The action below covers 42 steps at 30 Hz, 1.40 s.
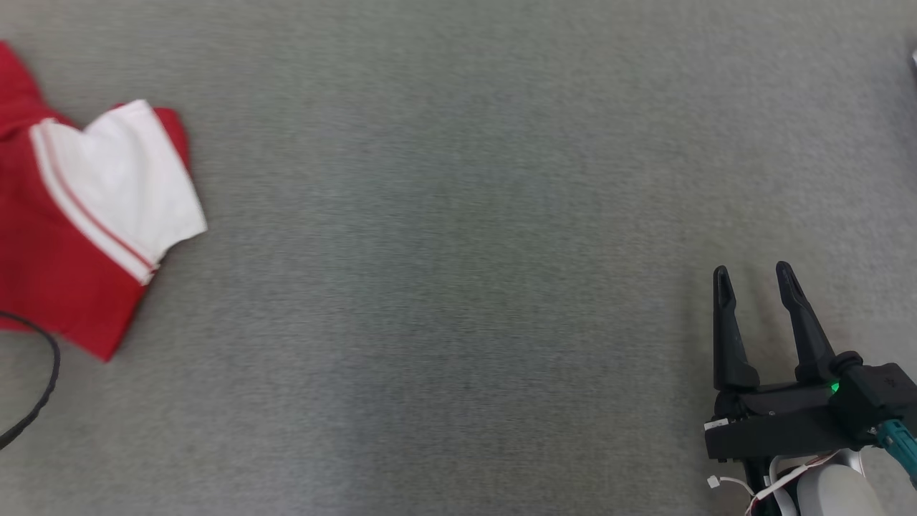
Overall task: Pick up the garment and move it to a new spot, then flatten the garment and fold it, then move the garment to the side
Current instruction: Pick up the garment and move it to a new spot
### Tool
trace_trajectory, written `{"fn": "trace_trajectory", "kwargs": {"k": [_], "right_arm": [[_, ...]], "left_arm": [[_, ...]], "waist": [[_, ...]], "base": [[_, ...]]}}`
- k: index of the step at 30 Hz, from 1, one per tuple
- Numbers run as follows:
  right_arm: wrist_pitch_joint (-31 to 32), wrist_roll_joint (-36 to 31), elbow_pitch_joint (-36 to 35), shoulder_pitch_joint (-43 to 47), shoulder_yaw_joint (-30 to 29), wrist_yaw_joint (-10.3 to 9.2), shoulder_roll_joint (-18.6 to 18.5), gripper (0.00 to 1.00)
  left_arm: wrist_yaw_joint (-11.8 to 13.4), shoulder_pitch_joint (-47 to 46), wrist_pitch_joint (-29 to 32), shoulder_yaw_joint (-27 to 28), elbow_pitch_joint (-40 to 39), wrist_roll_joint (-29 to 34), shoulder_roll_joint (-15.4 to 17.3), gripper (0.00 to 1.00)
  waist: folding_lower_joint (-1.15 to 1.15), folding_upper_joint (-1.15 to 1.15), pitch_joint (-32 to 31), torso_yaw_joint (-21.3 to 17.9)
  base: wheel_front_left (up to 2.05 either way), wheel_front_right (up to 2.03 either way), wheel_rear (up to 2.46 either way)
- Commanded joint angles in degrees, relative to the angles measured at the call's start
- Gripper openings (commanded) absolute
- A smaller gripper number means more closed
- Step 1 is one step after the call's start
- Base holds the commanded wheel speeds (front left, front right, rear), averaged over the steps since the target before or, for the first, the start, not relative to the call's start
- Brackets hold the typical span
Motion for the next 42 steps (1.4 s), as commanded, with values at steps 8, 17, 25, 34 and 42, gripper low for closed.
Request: {"fn": "trace_trajectory", "kwargs": {"k": [8,17,25,34,42], "right_arm": [[-0.30,-1.09,-0.38,-0.88,-0.53,-0.11,0.48,1.00],[-0.17,-1.08,-0.52,-1.13,-0.21,-0.11,0.55,1.00],[-0.18,-1.19,0.01,-1.16,0.06,-0.11,0.74,1.00],[-0.89,0.13,1.81,-0.32,-0.03,-0.11,0.95,1.00],[-1.79,1.73,5.10,-0.55,1.06,-0.11,1.09,1.00]], "left_arm": [[-0.53,-2.12,7.92,-2.05,6.54,-1.25,2.65,1.00],[-0.55,-3.53,19.91,-3.86,12.28,-3.99,2.62,1.00],[0.58,-2.88,24.11,-4.46,15.11,-4.55,2.60,0.00],[1.10,-5.72,6.57,-5.43,8.20,-1.52,3.08,0.00],[0.20,-10.33,3.11,-10.76,-2.35,1.42,0.83,0.00]], "waist": [[-0.02,-0.02,3.20,-5.18],[-0.02,-0.02,2.80,-5.98],[-0.02,-0.02,1.95,-6.68],[-0.02,-0.02,-2.39,-5.38],[-0.02,-0.02,-6.51,-5.80]], "base": [[0.00,0.00,0.00],[0.00,0.00,0.00],[0.00,0.00,0.00],[0.00,0.00,0.00],[0.00,0.00,0.00]]}}
